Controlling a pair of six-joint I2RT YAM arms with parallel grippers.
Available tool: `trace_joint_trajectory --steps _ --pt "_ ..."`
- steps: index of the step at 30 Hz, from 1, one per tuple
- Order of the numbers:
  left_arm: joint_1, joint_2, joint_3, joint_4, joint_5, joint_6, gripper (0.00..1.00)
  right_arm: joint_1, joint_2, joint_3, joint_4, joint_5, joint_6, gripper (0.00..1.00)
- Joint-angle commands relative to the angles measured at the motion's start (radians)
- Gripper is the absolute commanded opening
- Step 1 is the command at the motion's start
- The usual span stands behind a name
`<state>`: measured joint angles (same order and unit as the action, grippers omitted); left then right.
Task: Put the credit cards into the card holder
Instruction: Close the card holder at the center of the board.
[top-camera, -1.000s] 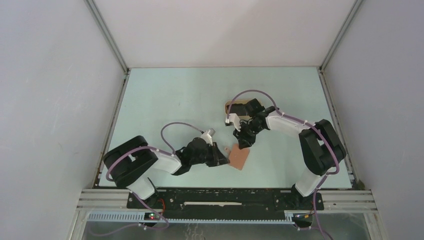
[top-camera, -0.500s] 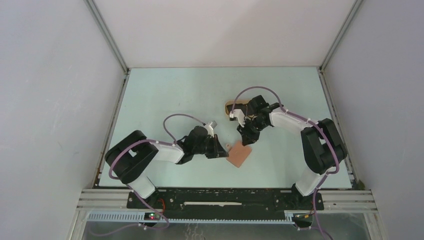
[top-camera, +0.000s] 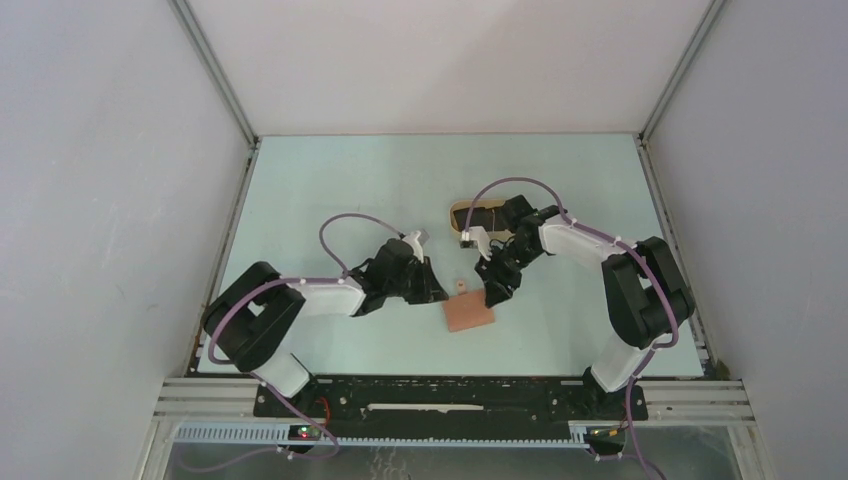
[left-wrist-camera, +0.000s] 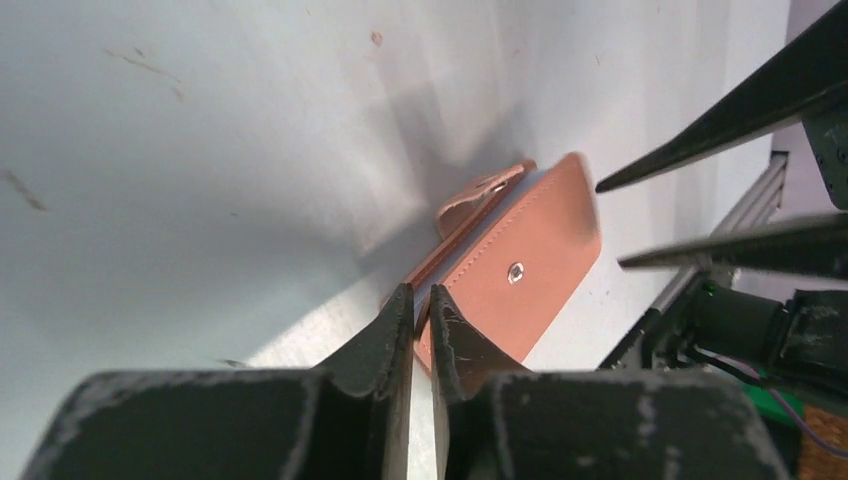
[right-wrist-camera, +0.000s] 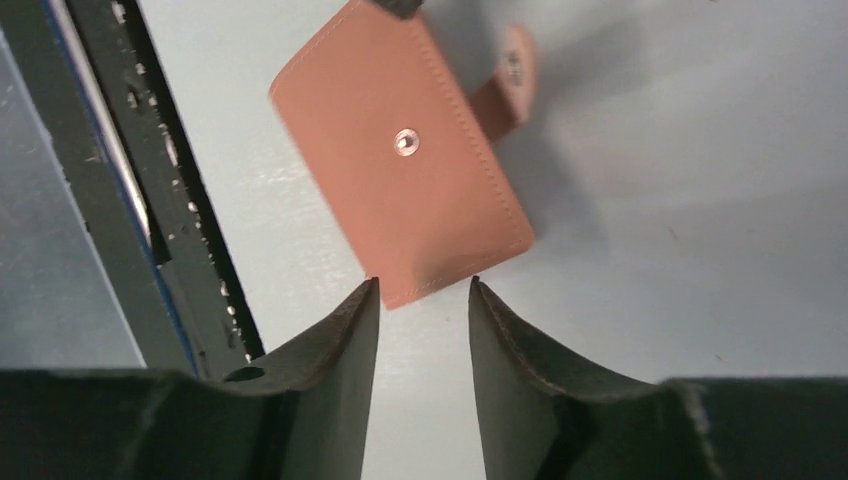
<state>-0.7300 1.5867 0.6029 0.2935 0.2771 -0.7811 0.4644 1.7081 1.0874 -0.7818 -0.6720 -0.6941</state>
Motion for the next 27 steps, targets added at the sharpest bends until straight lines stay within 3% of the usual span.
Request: trace_joint_trajectory --steps 1,6,11,12,13,14,15,18,20,23,27 --pt "0.013 -0.091 0.049 -0.066 -0.089 0.095 0.17 -0.006 -0.056 0.009 -0.047 -0.087 -0.019 0.51" --pt "0.013 -0.241 -0.027 -0.064 -0.123 0.144 0.26 -0.053 -0.179 -0.009 -0.016 -0.066 -0.068 0.54" --pt "0.013 -0.470 -0.120 -0.038 -0.181 0.235 0.36 -0.059 -0.337 -0.010 0.041 -0.072 -0.233 0.60" --pt "0.013 -0.516 -0.136 -0.036 -0.201 0.252 0.40 -0.058 -0.365 -0.009 0.052 -0.097 -0.294 0.65" --pt "0.013 -0.567 -0.152 -0.033 -0.225 0.267 0.45 -0.061 -0.386 -0.010 0.065 -0.117 -0.335 0.78" --pt "0.013 -0.612 -0.169 -0.024 -0.243 0.283 0.52 -0.062 -0.395 -0.009 0.094 -0.134 -0.335 0.98" --pt "0.012 -0.667 -0.190 -0.012 -0.265 0.292 0.62 -0.062 -0.392 -0.008 0.129 -0.156 -0.307 0.99" --pt "0.019 -0.752 -0.250 0.044 -0.311 0.281 0.98 -0.049 -0.285 0.098 0.011 -0.269 -0.401 0.99" --pt "0.030 -0.764 -0.270 0.054 -0.289 0.278 1.00 -0.040 -0.167 0.210 -0.140 -0.317 -0.478 0.92" --pt "0.032 -0.756 -0.291 0.046 -0.243 0.294 1.00 -0.016 0.001 0.335 -0.243 -0.239 -0.430 0.81" --pt "0.036 -0.744 -0.331 0.068 -0.248 0.267 1.00 -0.003 0.093 0.366 -0.260 -0.190 -0.388 0.79"
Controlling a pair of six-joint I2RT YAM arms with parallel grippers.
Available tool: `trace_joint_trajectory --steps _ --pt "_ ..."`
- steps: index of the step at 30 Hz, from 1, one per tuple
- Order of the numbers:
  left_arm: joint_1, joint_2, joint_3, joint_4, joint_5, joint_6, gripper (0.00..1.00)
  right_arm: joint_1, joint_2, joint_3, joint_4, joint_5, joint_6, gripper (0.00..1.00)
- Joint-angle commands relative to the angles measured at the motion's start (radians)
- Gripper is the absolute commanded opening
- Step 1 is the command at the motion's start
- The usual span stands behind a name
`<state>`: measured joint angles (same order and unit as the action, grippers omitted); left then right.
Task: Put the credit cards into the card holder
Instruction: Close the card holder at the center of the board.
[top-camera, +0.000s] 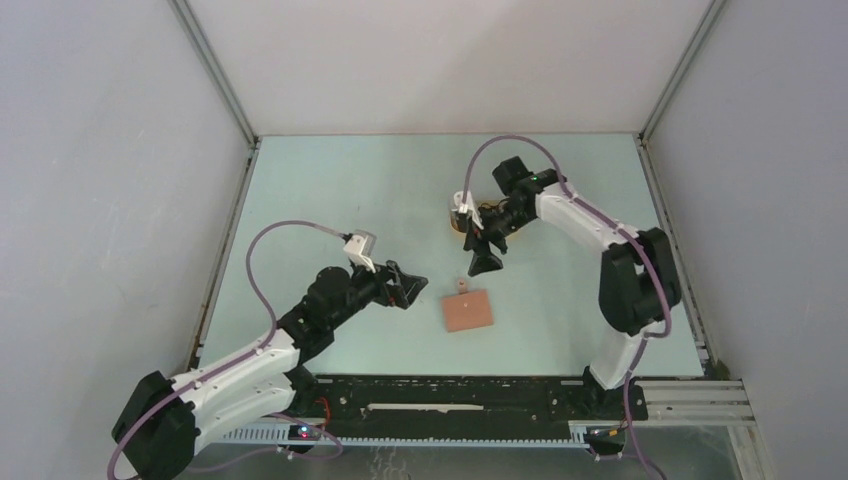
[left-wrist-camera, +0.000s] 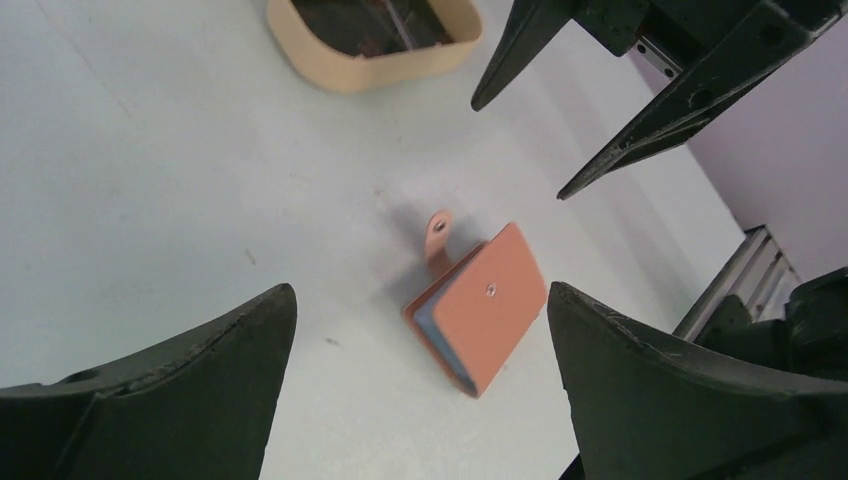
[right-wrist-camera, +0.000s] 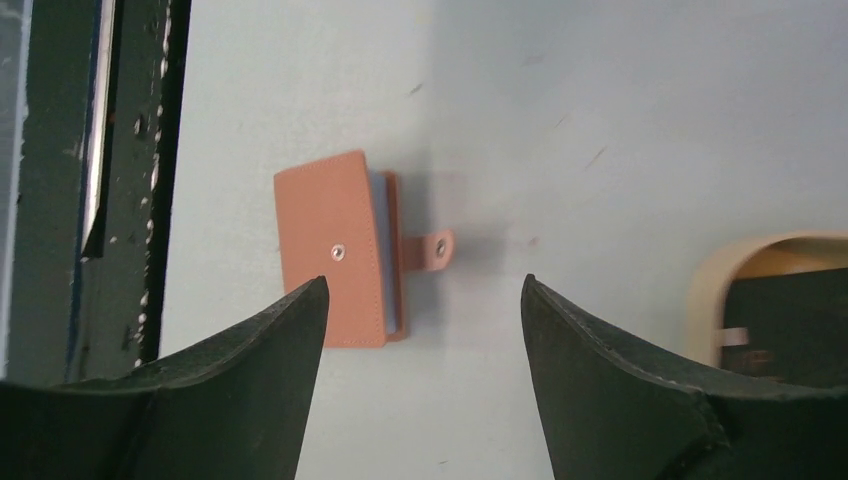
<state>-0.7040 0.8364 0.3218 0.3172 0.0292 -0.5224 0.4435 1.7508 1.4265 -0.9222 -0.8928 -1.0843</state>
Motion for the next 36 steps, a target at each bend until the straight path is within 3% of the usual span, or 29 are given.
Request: trace_joint_trajectory --steps 1,14,27,36 --pt "0.011 0.009 -0.054 0.050 -0.004 0.003 0.99 0.024 0.065 0.028 -0.116 0.043 0.008 0.79" --pt "0.054 0.079 -0.063 0.090 0.043 -0.040 0.96 0.049 0.281 0.169 -0.130 0.117 0.117 0.70" --pt "0.067 0.103 -0.061 0.098 0.055 -0.054 0.95 0.087 0.360 0.232 -0.211 0.149 0.092 0.51" --pt "0.070 0.123 -0.054 0.097 0.064 -0.059 0.94 0.094 0.374 0.247 -0.224 0.158 0.086 0.43"
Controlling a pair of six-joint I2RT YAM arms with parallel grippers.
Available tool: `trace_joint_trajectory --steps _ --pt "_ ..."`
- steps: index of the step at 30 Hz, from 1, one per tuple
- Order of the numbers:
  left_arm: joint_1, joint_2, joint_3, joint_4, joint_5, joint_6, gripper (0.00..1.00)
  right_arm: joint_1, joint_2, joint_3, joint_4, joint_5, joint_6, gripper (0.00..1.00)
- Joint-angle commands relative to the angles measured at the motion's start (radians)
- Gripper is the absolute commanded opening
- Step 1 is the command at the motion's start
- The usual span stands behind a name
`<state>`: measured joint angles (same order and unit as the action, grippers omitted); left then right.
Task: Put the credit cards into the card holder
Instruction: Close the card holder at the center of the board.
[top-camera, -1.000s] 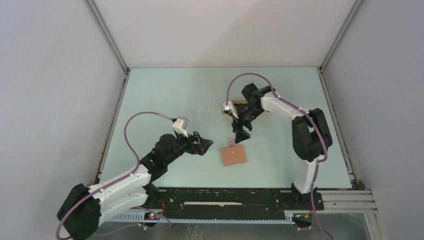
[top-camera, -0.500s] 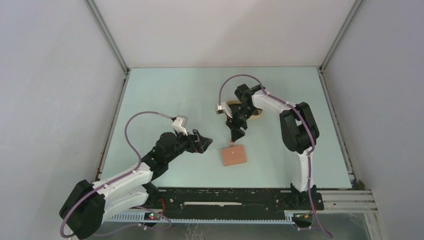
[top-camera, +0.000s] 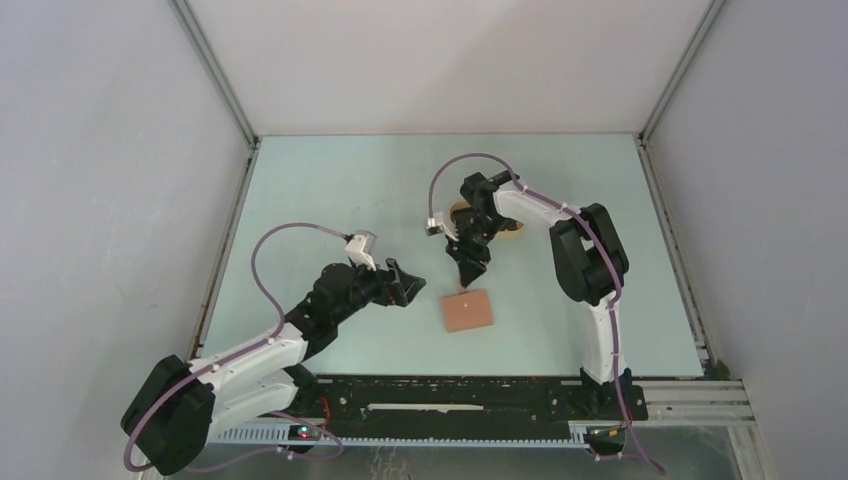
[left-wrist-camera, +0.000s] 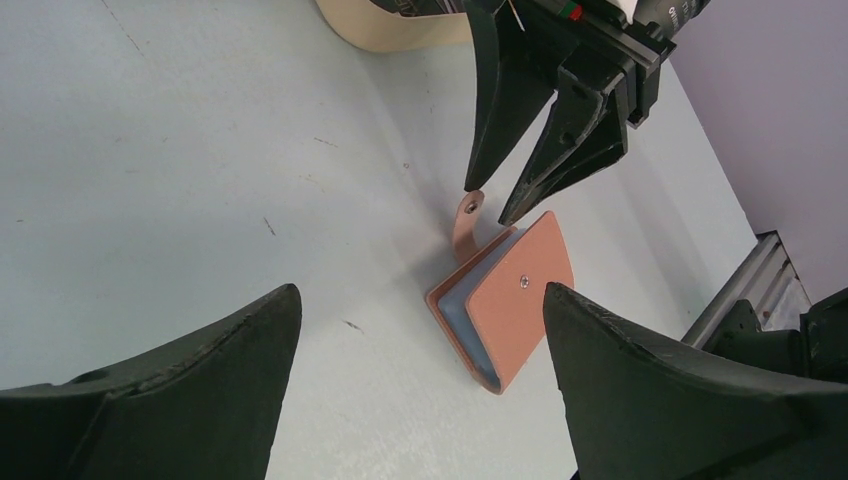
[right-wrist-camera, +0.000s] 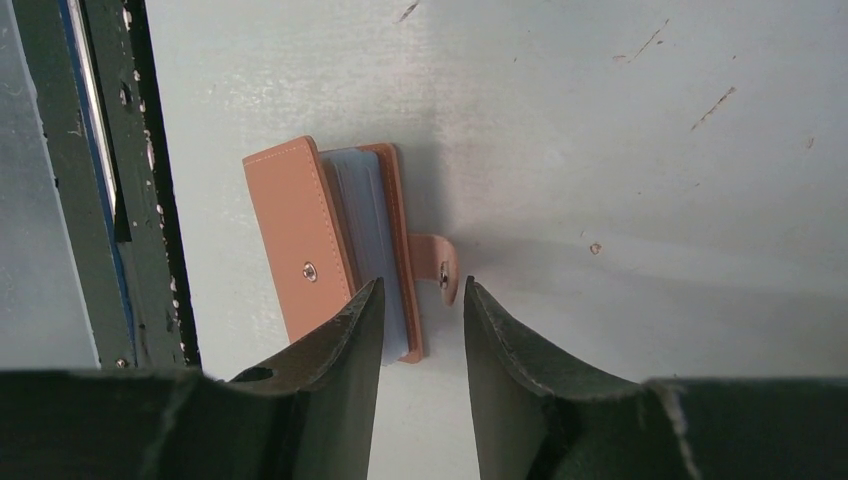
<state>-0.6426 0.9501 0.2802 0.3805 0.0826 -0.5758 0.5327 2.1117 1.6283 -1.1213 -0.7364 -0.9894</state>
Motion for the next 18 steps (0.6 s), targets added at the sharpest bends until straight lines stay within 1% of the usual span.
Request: trace_joint_trajectory --steps 1,7,18 --pt "0.009 0.011 -0.013 0.035 0.012 -0.006 0.94 0.006 0.014 0.046 -0.027 0.002 -0.008 0.42" --pt "0.012 0.010 -0.013 0.035 0.013 -0.009 0.94 0.008 0.024 0.056 -0.034 0.004 -0.006 0.36" --pt "0.016 0.014 -0.012 0.034 0.013 -0.012 0.94 0.018 0.034 0.063 -0.034 0.022 0.003 0.32"
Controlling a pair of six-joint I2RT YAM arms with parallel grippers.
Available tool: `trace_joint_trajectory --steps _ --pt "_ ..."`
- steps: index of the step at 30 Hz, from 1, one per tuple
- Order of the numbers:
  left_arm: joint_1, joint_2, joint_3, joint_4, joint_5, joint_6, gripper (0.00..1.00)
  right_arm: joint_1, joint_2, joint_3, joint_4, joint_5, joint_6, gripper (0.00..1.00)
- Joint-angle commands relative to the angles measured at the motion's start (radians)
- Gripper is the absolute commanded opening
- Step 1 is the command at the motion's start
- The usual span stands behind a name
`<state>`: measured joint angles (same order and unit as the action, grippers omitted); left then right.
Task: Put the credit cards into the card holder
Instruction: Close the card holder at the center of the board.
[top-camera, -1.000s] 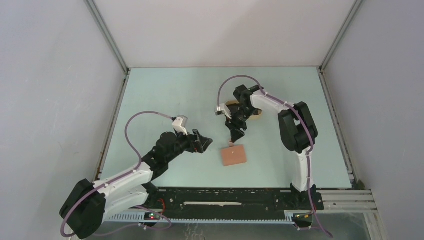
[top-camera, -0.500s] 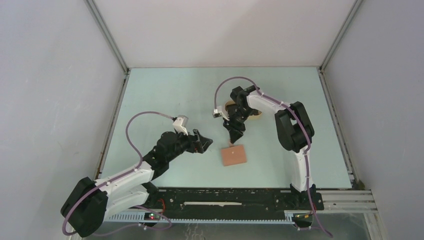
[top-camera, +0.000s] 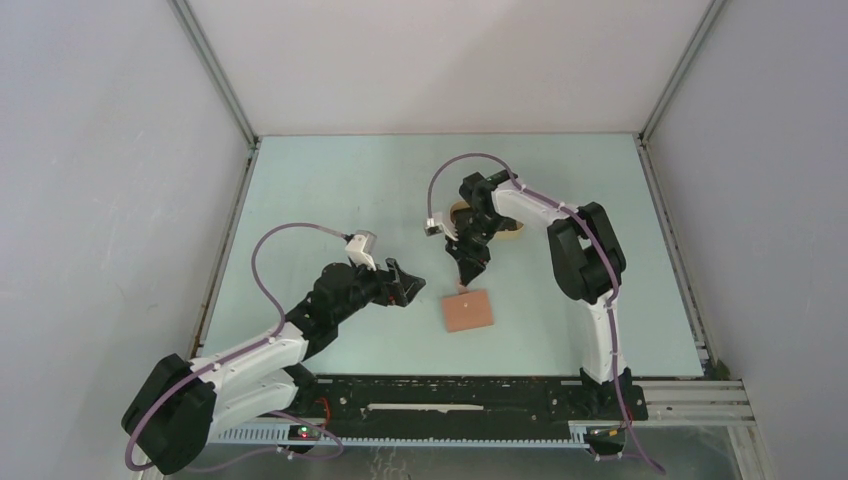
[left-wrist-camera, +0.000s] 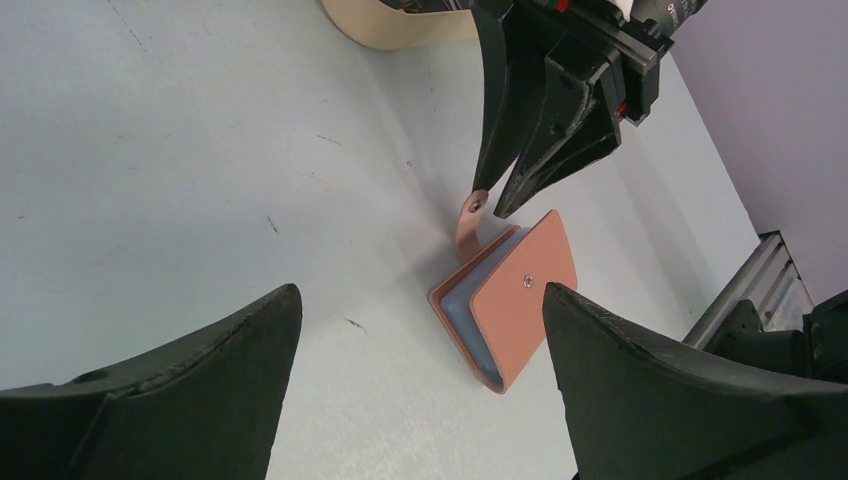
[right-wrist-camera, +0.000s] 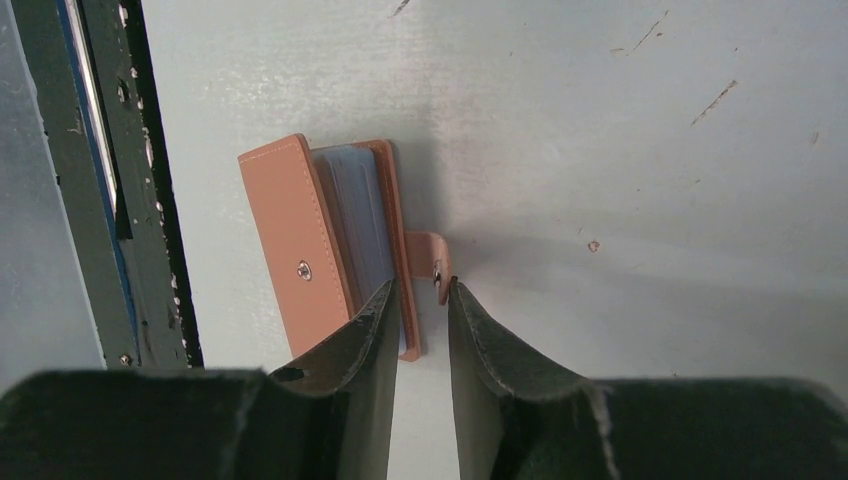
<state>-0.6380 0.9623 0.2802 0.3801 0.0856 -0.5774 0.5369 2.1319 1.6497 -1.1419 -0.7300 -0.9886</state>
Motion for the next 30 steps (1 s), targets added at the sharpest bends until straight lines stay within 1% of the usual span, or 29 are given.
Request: trace_joint_trajectory --steps 1,7,16,30 --pt "0.011 0.002 -0.013 0.035 0.011 -0.010 0.94 0.015 0.015 0.041 -0.015 0.018 0.003 0.32" --pt "0.012 0.002 -0.013 0.035 0.011 -0.011 0.94 0.017 0.018 0.044 -0.014 0.021 0.005 0.31" --pt "0.014 0.006 -0.012 0.034 0.014 -0.013 0.94 0.014 0.020 0.046 -0.013 0.021 0.011 0.24" --pt "0.017 0.017 -0.007 0.035 0.019 -0.014 0.94 0.002 0.008 0.050 -0.013 -0.012 0.011 0.24"
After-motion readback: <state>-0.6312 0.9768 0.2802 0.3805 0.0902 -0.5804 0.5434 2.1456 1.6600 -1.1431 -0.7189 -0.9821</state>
